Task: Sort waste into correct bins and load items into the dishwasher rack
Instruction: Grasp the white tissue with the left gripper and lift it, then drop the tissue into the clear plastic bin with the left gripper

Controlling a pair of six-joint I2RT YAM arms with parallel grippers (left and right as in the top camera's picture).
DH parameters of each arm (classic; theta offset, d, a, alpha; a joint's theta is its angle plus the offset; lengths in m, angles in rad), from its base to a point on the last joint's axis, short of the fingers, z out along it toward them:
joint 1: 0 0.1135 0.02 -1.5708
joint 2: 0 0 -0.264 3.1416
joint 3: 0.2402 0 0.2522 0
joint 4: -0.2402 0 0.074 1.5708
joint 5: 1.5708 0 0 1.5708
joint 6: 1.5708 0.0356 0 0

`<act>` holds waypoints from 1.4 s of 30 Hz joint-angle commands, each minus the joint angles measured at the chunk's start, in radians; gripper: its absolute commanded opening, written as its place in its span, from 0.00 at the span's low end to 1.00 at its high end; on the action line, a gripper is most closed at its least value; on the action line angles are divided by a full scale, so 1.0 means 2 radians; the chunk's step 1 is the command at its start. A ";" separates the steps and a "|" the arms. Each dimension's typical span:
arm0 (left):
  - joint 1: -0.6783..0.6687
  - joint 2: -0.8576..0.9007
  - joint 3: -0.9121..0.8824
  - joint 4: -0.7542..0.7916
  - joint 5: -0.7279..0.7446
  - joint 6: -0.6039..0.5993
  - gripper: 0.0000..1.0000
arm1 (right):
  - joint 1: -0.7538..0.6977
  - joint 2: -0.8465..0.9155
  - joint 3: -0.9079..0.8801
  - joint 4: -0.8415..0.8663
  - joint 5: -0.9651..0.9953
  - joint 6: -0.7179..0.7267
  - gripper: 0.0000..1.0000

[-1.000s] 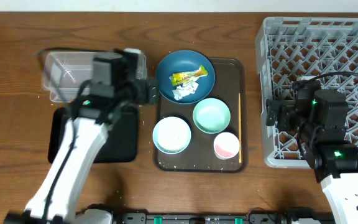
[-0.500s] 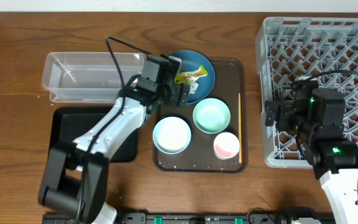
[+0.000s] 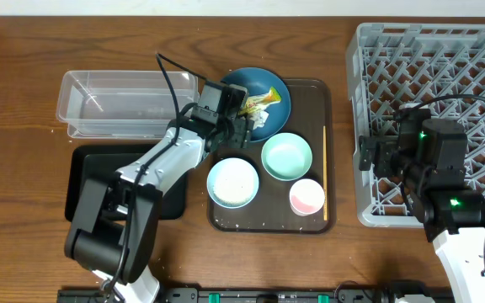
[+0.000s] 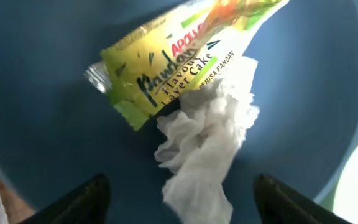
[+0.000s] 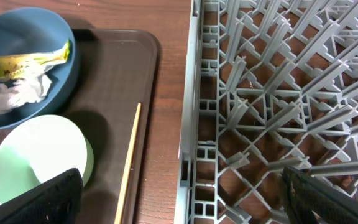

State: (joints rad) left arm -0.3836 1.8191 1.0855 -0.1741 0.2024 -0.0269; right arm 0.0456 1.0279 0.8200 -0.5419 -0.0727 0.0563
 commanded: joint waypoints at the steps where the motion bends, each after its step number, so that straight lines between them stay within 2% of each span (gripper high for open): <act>1: 0.000 0.016 0.008 -0.001 -0.006 0.000 0.67 | 0.004 0.003 0.011 0.000 -0.003 -0.001 0.99; 15: 0.000 0.009 0.008 0.010 -0.002 -0.001 0.15 | 0.004 0.003 0.011 0.000 -0.003 -0.001 0.99; 18: 0.000 -0.010 0.008 0.007 -0.002 -0.008 0.11 | 0.004 0.003 0.011 0.000 -0.001 -0.001 0.99; 22: 0.001 -0.056 0.008 -0.002 -0.007 -0.008 0.10 | 0.004 0.003 0.011 0.000 -0.001 -0.001 0.99; 30: 0.027 -0.164 0.008 -0.013 -0.101 -0.008 0.09 | 0.004 0.003 0.011 0.000 -0.001 -0.001 0.99; 33: 0.049 -0.176 0.008 -0.014 -0.124 -0.008 0.09 | 0.004 0.003 0.011 0.000 -0.001 -0.001 0.99; 38: 0.097 -0.165 0.008 -0.020 -0.124 -0.008 0.10 | 0.004 0.003 0.011 0.000 -0.002 -0.001 0.99; 39: 0.105 -0.162 0.008 -0.020 -0.124 -0.008 0.11 | 0.004 0.003 0.011 0.000 -0.002 -0.001 0.99; 40: 0.112 -0.159 0.008 -0.020 -0.124 -0.008 0.17 | 0.004 0.003 0.011 0.000 -0.002 -0.001 0.99; 41: 0.117 -0.157 0.008 -0.020 -0.124 -0.008 0.35 | 0.004 0.003 0.011 0.000 -0.002 -0.001 0.99; 42: 0.121 -0.156 0.008 -0.019 -0.122 -0.008 0.42 | 0.004 0.003 0.011 0.000 -0.002 -0.001 0.99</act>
State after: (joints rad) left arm -0.1661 1.4914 1.0889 -0.2127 -0.0212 -0.0307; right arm 0.0456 1.0279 0.8200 -0.5419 -0.0723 0.0563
